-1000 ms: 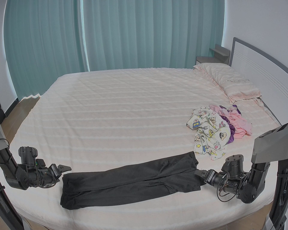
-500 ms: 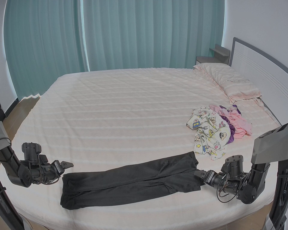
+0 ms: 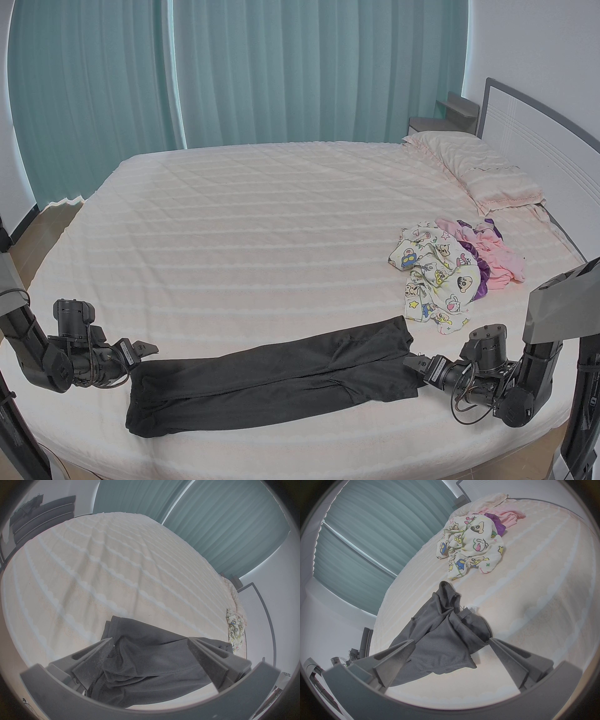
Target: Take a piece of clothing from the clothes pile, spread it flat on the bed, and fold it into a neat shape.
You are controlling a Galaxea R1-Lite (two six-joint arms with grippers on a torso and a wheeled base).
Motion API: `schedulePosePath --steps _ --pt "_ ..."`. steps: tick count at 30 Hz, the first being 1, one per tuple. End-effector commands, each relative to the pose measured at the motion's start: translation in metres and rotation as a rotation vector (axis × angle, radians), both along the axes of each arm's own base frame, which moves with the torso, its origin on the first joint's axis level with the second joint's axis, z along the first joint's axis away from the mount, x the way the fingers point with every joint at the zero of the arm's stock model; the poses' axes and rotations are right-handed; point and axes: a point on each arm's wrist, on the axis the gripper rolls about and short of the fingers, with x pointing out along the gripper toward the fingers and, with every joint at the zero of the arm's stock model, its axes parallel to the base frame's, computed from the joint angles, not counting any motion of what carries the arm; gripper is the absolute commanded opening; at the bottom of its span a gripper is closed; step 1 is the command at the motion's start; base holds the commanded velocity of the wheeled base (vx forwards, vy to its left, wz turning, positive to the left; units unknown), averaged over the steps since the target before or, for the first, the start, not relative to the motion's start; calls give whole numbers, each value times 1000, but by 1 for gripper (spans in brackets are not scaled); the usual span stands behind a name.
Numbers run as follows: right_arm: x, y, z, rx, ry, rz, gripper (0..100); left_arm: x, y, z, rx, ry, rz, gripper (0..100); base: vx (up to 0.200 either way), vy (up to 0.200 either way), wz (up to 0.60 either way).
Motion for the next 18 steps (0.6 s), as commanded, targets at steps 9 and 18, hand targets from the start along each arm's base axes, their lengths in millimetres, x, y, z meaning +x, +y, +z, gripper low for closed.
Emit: schedulePosePath --steps 9,18 --pt "-4 0 -2 1 0 7 100 -1 -4 -5 15 25 -1 100 0 0 0" --pt "-4 1 -2 1 0 9 100 -1 -9 -8 18 34 -17 100 0 0 0"
